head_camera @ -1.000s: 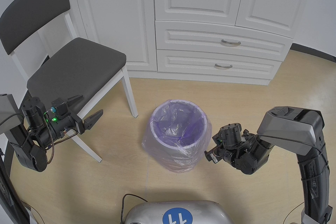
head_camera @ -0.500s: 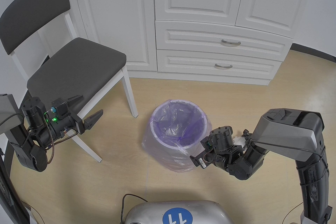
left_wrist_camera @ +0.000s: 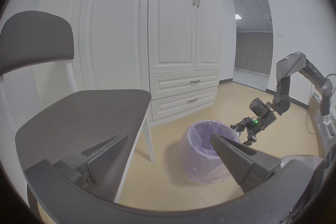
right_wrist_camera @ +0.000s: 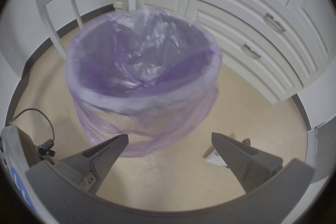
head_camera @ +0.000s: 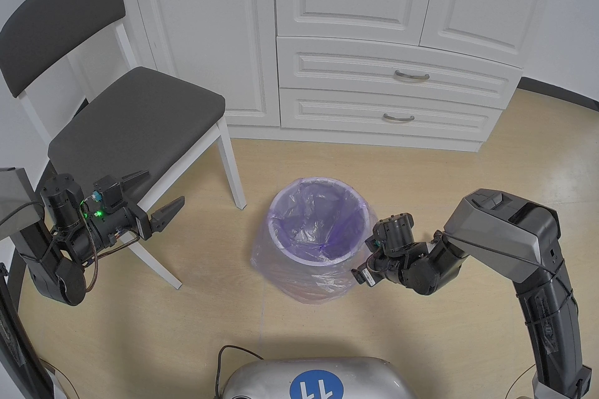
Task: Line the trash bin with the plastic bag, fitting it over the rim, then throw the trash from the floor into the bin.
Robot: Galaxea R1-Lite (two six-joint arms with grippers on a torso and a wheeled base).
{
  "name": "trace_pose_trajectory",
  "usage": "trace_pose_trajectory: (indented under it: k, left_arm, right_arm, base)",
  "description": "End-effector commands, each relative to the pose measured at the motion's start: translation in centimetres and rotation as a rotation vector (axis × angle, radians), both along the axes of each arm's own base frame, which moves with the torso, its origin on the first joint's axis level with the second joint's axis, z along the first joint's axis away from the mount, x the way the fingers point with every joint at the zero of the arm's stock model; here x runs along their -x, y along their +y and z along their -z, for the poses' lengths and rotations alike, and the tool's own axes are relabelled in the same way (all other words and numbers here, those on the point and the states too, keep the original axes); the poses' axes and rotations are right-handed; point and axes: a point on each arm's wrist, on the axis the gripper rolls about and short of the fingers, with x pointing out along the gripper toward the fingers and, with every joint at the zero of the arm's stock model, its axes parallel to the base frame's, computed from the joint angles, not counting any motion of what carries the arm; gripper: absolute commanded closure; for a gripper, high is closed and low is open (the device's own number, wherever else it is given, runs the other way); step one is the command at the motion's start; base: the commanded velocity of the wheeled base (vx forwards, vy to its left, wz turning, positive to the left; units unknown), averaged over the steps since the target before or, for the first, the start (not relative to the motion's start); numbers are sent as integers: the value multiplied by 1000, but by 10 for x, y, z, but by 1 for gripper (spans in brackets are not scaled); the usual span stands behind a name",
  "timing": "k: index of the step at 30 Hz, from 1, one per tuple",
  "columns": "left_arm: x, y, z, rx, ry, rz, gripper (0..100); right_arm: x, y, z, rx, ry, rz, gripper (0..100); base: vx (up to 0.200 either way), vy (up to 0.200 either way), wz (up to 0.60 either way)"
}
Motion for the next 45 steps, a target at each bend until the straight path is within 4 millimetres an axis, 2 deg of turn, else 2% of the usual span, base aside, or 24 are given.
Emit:
trace_pose_trajectory:
  k: [1,8,13,16,17,21,26,30,40,45]
  left_arm:
    - [-1,0,3,-1,9,0,0]
    - [-2,0,5,0,13,0,0]
    - [-4,1,4,-1,7,-2,0]
    - [-5,2,5,-1,9,-7,0]
    - [-5,2,5,-1,9,-7,0]
    - [-6,2,7,0,13,-7,0]
    - [-6,2,7,0,15,-7,0]
    - [-6,0,9,-5,19,0,0]
    - [-7,0,12,-21,17,2,0]
    - [-5,-5,16,-23,34,17,0]
  right_arm:
    - [-25,-15,1,2,14,47,0]
    - [-47,-30,-2,5,44,81,0]
    - [-62,-26,-4,-13,75,71,0]
    - [-73,-23,1,-30,54,79,0]
    - [-83,-23,7,-40,33,84,0]
    - [-98,-22,27,-43,24,91,0]
    - [-103,-20,33,-82,68,136,0]
    - [-98,-22,50,-73,146,162,0]
    - [-97,-25,51,-79,159,174,0]
    - [-99,-24,43,-95,144,199,0]
  base:
    - [0,0,0]
    - [0,0,0]
    - [0,0,0]
    - [0,0,0]
    - [0,0,0]
    - [0,0,0]
    - [0,0,0]
    - [0,0,0]
    - [0,0,0]
    - [0,0,0]
